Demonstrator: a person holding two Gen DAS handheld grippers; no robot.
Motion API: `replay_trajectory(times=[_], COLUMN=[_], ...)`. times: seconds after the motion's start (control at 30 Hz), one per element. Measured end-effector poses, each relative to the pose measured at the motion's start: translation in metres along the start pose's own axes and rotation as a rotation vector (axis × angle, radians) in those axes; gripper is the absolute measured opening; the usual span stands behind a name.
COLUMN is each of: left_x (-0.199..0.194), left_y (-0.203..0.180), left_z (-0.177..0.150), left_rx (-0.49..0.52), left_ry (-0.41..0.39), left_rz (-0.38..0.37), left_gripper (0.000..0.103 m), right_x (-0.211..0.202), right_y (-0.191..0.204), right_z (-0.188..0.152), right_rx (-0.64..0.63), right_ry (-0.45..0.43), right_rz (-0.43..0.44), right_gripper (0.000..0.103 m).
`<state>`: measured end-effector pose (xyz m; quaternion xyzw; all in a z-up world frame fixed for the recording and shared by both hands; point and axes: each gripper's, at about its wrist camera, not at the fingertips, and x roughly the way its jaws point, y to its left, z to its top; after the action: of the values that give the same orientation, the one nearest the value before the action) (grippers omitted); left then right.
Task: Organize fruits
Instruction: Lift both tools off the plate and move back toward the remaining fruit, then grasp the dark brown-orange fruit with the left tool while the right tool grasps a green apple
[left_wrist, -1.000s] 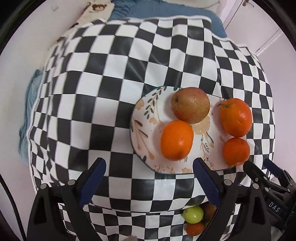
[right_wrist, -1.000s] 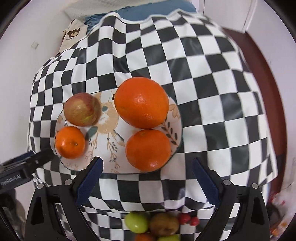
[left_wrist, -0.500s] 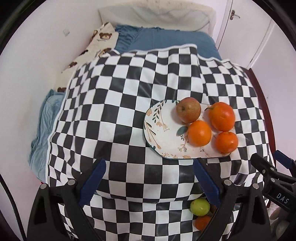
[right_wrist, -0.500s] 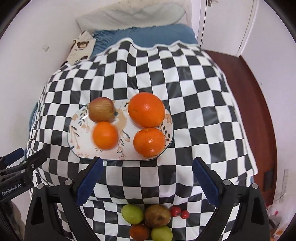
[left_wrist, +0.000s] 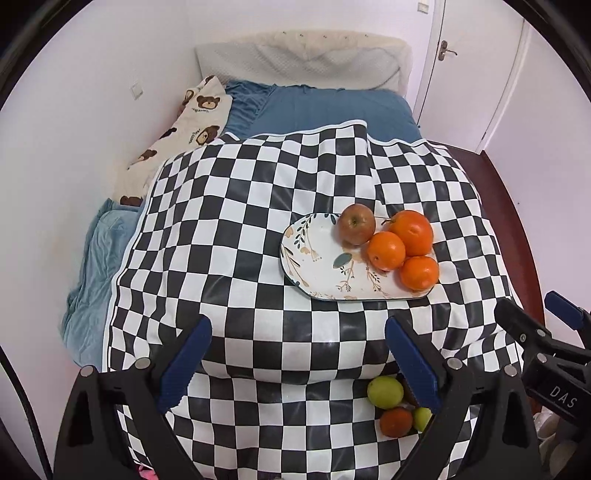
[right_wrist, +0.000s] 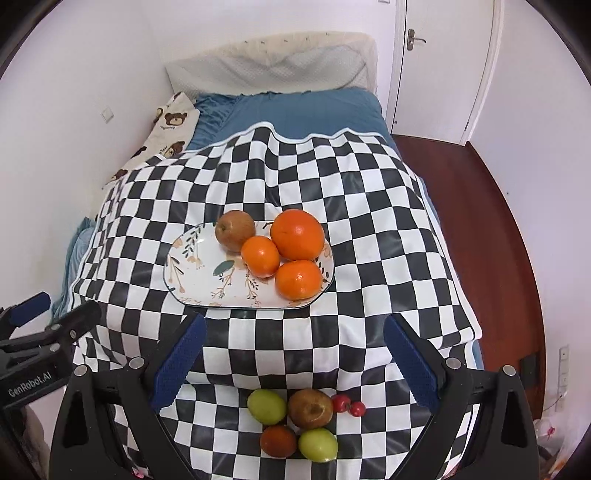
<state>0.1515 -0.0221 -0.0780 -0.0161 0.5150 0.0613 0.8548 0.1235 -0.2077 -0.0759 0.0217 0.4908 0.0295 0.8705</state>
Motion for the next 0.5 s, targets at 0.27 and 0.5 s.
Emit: replay_trajectory(times=[0.27,0.5], left_x=[-0.006,0.048], left_y=[-0.005,-0.030], left_z=[-0.016,-0.045], left_rx=[-0.010,0.063], left_ry=[0.008,0.139], left_rz=[-0.023,-0.028], left_gripper=[0.096,0.101], right_x=[-0.012,0.042], right_y=[-0.012,-0.064], right_z=[-0.017,-0.063], right_rx=[0.073,0.207], right_ry=[0.010,0.170], right_rz=[0.064,0.095], right_gripper=[0.099,0.099])
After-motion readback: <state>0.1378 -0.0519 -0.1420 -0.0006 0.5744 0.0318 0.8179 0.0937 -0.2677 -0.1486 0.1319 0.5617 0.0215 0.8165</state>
